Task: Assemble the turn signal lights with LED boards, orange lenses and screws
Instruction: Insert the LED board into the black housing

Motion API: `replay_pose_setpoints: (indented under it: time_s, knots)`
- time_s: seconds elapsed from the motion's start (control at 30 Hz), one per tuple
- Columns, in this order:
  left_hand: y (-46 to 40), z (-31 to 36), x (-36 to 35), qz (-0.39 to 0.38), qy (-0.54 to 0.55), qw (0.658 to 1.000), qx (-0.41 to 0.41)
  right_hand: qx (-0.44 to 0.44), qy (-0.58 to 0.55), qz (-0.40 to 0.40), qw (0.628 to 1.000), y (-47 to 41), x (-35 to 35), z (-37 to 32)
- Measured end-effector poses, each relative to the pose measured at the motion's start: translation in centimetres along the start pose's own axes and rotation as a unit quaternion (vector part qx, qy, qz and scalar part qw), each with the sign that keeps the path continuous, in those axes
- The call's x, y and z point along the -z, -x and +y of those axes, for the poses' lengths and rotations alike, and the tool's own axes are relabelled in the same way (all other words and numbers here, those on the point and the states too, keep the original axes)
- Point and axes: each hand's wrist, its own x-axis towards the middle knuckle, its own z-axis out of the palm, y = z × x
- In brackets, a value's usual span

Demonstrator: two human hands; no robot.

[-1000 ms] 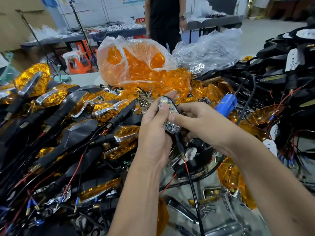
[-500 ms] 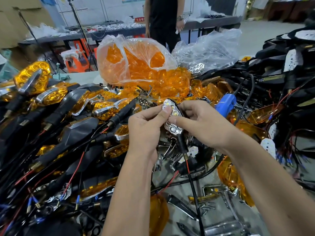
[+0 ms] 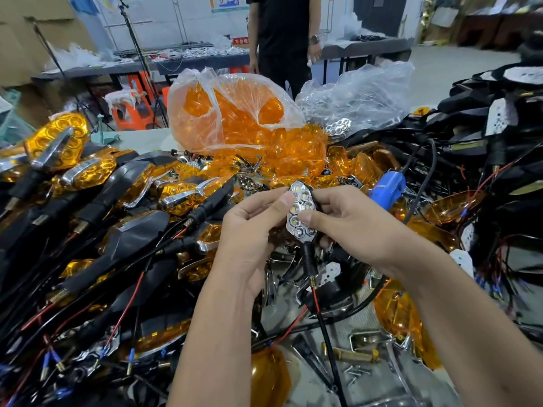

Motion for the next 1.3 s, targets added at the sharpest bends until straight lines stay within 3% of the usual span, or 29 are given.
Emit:
replay_pose_setpoints:
  time_s: [0.1, 0.4, 0.87, 1.07, 1.3]
  knots:
    - [0.2, 0.2, 0.2, -0.013, -0.03, 0.999, 0.014, -0.01, 0.014, -0.008, 1.0, 0.0, 0.1, -0.1]
    - [0.1, 0.1, -0.7, 0.049, -0.106, 0.991, -0.069, -0.027, 0.041, -0.006, 0.999, -0.1, 0.3, -0.3]
    - [0.4, 0.0, -0.4, 0.013, -0.124, 0.984, -0.127, -0.04, -0.074, 0.056, 0.995, -0.2, 0.1, -0.4]
    - [0.4, -0.2, -0.7, 0.016, -0.154, 0.98, -0.128, -0.074, -0.047, 0.085, 0.993, -0.6, -0.1, 0.0]
    - [0.1, 0.0, -0.5, 0.021, -0.111, 0.986, -0.121, -0.045, -0.021, 0.062, 0.997, -0.7, 0.2, -0.1]
